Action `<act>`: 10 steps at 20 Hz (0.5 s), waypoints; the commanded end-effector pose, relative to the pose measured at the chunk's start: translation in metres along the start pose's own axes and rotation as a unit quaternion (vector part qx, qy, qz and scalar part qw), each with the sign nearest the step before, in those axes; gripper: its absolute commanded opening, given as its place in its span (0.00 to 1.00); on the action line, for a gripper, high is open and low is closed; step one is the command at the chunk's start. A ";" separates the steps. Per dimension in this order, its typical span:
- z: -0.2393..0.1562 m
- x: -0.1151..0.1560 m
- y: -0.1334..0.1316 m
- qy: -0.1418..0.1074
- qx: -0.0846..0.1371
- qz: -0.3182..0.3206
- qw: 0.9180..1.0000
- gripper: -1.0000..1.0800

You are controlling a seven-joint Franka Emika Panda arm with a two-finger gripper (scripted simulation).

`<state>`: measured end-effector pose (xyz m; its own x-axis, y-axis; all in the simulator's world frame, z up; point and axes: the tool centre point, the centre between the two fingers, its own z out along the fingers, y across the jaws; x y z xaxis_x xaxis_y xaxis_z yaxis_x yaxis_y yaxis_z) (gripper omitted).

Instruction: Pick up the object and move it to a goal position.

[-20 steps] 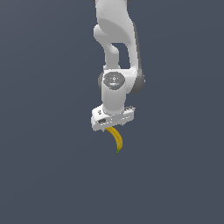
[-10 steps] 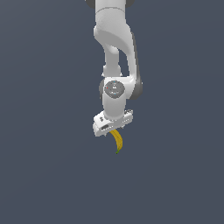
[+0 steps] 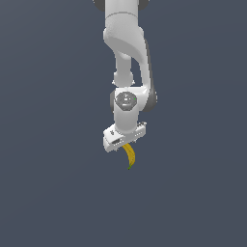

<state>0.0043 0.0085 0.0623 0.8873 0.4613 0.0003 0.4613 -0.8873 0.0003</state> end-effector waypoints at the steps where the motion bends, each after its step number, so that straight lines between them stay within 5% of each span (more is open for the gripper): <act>1: 0.009 -0.001 0.000 0.000 0.000 0.000 1.000 0.96; 10: 0.043 0.000 -0.001 0.000 0.000 -0.002 1.000 0.96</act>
<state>0.0029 0.0086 0.0222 0.8854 0.4648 -0.0015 0.4648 -0.8854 -0.0008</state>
